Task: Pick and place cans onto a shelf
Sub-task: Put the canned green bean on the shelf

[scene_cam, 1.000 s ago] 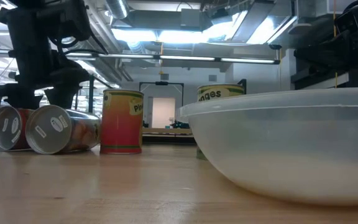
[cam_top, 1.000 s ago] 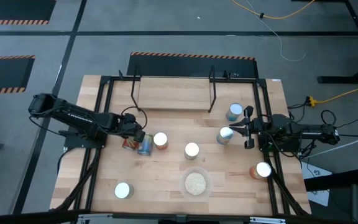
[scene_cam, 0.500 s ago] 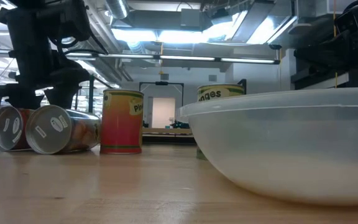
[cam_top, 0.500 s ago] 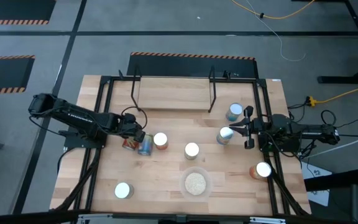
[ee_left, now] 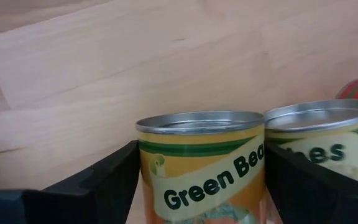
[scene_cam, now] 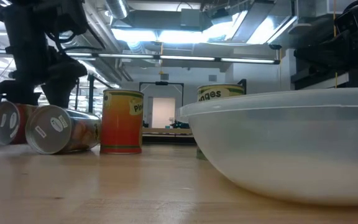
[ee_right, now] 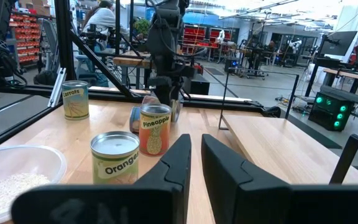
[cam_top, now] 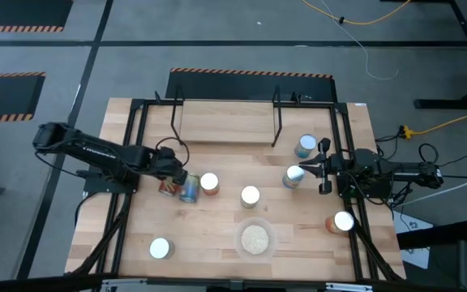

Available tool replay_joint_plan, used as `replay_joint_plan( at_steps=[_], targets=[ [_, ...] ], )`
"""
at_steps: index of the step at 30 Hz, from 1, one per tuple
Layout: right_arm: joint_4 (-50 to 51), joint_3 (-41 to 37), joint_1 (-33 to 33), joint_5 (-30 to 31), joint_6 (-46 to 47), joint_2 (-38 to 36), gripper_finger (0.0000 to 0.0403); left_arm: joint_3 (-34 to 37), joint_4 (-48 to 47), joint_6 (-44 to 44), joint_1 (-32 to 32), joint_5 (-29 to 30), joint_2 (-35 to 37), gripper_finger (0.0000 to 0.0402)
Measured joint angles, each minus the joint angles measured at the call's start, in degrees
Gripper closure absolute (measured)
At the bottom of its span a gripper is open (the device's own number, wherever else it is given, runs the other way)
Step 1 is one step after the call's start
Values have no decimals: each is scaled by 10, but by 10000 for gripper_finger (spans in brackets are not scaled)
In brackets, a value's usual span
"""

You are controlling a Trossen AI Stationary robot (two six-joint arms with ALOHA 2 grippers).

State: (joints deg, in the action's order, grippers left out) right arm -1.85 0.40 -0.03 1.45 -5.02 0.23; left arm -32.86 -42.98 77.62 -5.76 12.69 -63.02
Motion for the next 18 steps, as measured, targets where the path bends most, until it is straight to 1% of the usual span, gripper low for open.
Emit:
replay_joint_plan(
  at_steps=[8, 14, 16, 18],
  targets=[
    [0, 0, 0, 0, 0, 0, 358, 0, 1, -3, 0, 1, 55, 99],
    [0, 0, 0, 0, -2, 0, 358, -1, 5, -28, 0, -23, 108, 99],
    [0, 0, 0, 0, -2, 0, 358, -1, 19, -31, 0, -31, 124, 99],
    [0, 0, 0, 0, -2, 0, 358, -1, 54, -46, 0, -33, 140, 99]
  ],
)
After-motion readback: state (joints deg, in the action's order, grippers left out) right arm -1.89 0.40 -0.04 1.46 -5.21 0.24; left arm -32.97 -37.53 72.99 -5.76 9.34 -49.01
